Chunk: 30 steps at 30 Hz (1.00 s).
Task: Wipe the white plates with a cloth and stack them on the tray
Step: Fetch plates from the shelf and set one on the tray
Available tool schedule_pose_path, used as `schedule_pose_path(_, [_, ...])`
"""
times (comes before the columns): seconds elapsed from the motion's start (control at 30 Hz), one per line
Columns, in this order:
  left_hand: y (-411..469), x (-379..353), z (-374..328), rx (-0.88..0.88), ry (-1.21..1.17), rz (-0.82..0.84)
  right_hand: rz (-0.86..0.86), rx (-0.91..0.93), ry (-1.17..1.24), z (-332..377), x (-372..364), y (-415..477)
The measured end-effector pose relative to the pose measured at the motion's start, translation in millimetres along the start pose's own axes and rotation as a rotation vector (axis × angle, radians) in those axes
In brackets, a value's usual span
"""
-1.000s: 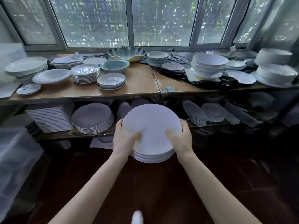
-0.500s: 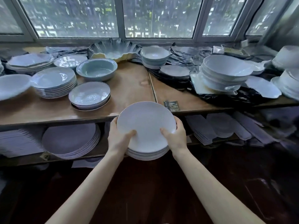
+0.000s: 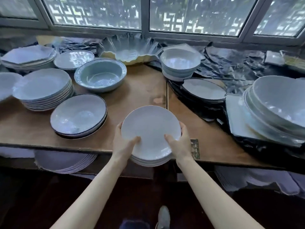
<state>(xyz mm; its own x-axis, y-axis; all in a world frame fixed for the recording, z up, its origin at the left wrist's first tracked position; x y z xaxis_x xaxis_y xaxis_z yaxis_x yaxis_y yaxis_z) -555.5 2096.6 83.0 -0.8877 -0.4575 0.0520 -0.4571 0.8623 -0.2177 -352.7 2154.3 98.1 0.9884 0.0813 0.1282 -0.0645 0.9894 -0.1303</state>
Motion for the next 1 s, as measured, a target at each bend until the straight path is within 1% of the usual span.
schedule_pose_path(0.1, [37, -9, 6, 0.077, -0.007, -0.006, 0.048, -0.009, -0.011, -3, -11, 43])
schedule_pose_path(0.2, [71, -11, 16, 0.123, -0.014, -0.042, 0.087, -0.056, -0.031, -12, -27, 82])
schedule_pose_path(0.47, [156, -8, 41, 0.196, -0.003, -0.019, 0.067, -0.177, -0.044, -46, -68, 155])
schedule_pose_path(0.7, [194, -11, 48, 0.219, 0.072, 0.023, -0.022, -0.222, -0.063, -63, -78, 181])
schedule_pose_path(1.0, [198, -14, 49, 0.256, 0.193, 0.035, -0.068, -0.238, 0.011, -72, -79, 178])
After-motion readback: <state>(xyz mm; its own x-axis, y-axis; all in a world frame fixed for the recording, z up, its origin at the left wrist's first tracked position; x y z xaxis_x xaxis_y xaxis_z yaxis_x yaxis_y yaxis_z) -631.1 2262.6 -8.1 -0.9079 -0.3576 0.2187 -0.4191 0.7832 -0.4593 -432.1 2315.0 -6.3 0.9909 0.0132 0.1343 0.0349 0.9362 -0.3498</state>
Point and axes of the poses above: each hand's wrist, its own y-axis towards the middle knuckle, its own x-axis out of the back of the hand, z = x × y, the point moved 4 cm from there along y, towards the middle knuckle, and after that the axes turned 5 degrees about z, right-handed, at the moved point
